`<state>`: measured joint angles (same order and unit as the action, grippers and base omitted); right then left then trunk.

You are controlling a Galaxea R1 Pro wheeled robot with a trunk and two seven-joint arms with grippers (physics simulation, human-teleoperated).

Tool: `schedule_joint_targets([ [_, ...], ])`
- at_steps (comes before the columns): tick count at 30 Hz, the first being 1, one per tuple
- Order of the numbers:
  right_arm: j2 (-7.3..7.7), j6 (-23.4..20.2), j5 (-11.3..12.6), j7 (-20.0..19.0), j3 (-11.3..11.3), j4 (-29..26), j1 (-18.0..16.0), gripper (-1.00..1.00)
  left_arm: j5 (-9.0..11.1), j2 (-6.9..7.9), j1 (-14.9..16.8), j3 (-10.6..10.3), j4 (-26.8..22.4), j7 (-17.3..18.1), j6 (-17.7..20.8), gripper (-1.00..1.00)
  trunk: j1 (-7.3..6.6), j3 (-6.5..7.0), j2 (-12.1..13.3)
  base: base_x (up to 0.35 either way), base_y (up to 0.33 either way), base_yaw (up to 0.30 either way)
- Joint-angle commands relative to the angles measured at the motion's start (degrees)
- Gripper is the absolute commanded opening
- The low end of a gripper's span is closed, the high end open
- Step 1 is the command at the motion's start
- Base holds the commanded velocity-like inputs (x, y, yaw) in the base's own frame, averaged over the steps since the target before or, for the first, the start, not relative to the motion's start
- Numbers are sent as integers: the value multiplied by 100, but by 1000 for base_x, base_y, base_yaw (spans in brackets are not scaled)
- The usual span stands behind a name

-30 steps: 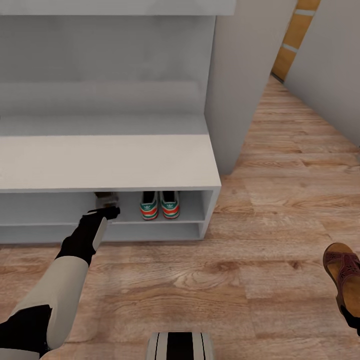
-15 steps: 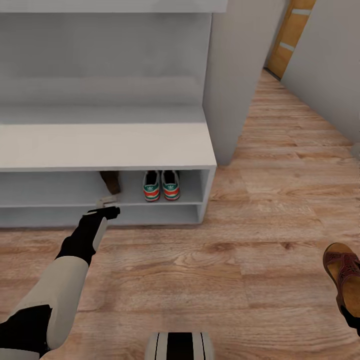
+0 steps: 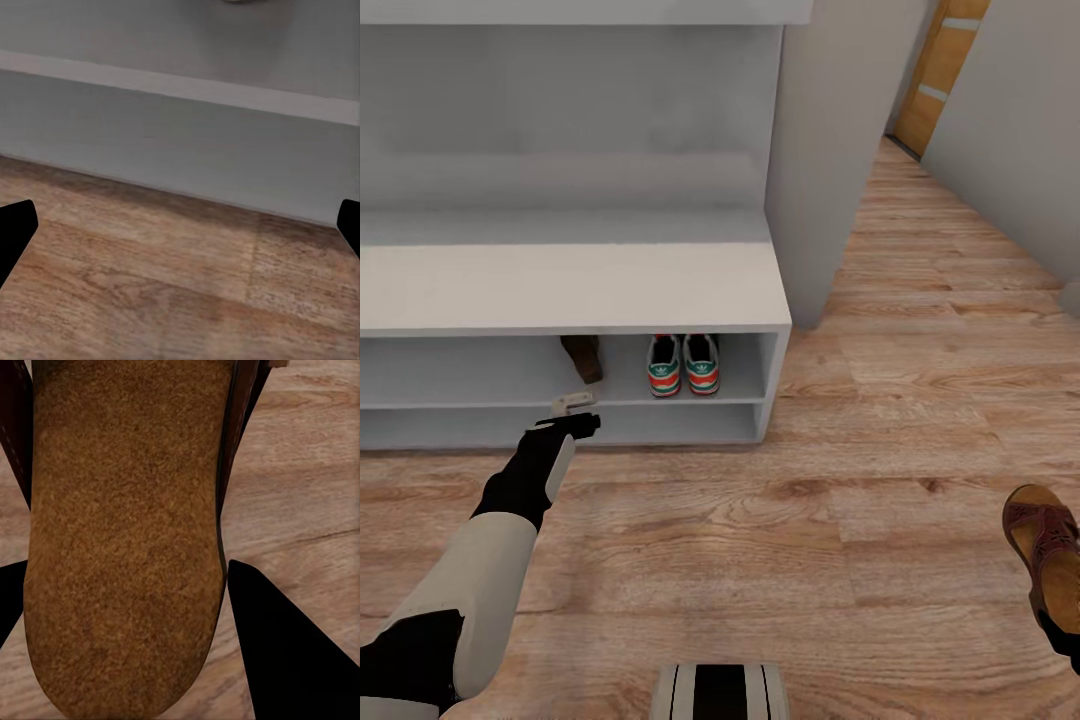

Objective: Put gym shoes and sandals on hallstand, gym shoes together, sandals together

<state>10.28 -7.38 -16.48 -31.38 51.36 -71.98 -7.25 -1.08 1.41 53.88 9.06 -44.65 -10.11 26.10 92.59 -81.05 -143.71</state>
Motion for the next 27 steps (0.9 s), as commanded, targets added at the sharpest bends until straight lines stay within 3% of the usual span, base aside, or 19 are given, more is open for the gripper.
schedule_joint_targets([
  [1,0,-10,17,0,-4,0,1,-100,2,0,0,-2,0,0,0,100,0,0,0,-8,0,0],
  [11,0,-9,14,0,-19,0,4,-100,11,-10,-25,-25,-44,116,-10,100,0,0,0,-3,0,0],
  [15,0,-9,15,1,-20,0,4,-100,-11,-5,-177,-26,-97,679,-138,100,0,0,0,0,0,0],
  [20,0,-9,15,1,-21,0,4,-100,-30,88,-495,-20,-126,1484,-595,100,0,0,0,0,0,0],
  [27,0,-9,15,1,-21,0,4,-100,-34,208,-1017,-19,-136,2115,-1315,100,0,0,0,0,0,0],
])
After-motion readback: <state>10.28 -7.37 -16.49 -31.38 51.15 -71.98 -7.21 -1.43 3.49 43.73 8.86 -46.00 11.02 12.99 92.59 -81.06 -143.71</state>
